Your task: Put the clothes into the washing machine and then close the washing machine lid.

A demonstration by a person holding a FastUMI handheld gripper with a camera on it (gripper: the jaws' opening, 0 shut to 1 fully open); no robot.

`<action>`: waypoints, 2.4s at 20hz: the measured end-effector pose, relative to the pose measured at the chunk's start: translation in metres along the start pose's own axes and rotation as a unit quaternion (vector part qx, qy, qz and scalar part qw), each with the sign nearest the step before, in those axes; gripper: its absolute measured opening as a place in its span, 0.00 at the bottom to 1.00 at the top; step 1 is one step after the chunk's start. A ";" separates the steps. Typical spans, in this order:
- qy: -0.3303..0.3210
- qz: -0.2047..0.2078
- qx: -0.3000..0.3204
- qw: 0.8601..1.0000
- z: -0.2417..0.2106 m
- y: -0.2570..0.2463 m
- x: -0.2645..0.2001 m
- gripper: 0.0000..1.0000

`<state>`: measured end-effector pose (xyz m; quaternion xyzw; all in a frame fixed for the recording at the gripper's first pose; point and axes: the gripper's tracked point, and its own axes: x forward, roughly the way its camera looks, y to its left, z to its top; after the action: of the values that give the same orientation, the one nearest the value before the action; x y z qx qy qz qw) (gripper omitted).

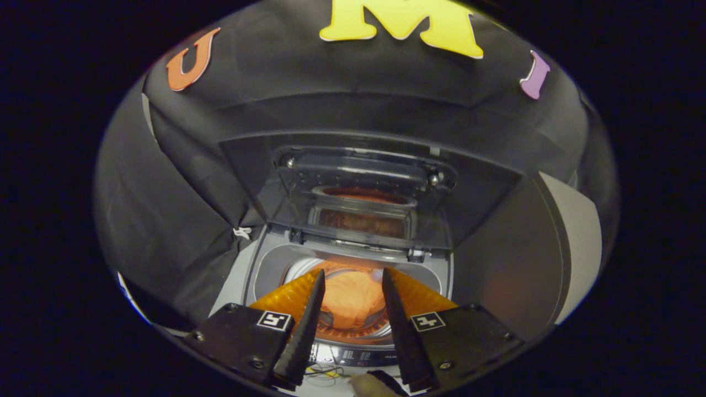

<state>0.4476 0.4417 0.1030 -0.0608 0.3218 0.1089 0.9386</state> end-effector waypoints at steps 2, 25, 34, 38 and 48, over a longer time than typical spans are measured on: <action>-0.034 -0.003 0.001 0.999 0.017 -0.002 -0.011 0.65; -0.211 -0.002 0.021 0.977 0.177 -0.035 -0.043 0.67; -0.152 0.005 0.054 0.987 0.166 -0.033 0.014 0.67; -0.124 -0.002 0.059 0.991 0.153 -0.030 0.042 0.67; -0.121 -0.044 0.079 0.989 0.148 -0.031 0.046 0.68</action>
<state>0.5781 0.4463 0.1923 0.0133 0.2106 0.0486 0.9763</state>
